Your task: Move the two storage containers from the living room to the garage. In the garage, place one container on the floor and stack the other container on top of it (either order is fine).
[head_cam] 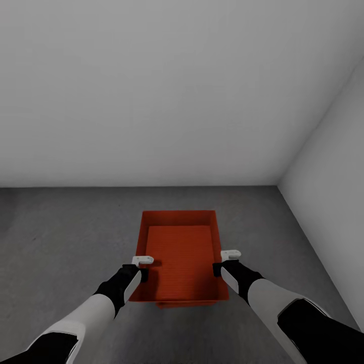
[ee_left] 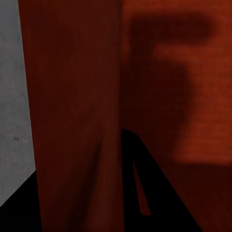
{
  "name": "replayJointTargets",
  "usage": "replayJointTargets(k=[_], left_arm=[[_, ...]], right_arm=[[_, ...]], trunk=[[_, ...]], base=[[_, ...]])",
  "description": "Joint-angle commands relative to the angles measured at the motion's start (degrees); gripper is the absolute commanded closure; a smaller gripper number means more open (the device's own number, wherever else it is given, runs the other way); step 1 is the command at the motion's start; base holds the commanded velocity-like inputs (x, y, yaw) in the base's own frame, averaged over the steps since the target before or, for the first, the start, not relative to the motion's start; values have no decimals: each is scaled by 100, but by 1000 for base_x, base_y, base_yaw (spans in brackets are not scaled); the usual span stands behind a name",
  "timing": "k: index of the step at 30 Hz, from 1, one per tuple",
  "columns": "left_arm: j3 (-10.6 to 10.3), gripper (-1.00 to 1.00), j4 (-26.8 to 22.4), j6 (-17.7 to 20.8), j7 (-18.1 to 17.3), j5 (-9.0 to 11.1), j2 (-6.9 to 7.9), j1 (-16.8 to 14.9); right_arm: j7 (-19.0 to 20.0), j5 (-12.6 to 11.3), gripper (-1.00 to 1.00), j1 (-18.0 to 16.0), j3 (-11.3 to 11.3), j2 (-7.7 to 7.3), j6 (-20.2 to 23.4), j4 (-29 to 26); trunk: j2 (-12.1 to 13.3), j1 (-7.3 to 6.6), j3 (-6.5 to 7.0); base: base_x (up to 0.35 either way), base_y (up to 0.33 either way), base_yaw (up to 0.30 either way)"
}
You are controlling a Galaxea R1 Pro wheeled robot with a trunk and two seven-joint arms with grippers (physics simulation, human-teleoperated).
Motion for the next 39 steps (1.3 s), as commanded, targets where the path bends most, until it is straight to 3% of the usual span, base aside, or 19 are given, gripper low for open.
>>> replayJointTargets(k=[1,39], left_arm=[[-205,100,-25,-1,51,154,50,-2],[-201,100,-17,34,54,147,42,-2]], right_arm=[[-30,-314,100,-3,144,-20,64,-6],[-30,-314,100,-3,143,-21,64,-6]], trunk=[[-11,3,-19],[-11,3,-375]], base=[[0,0,0],[0,0,0]])
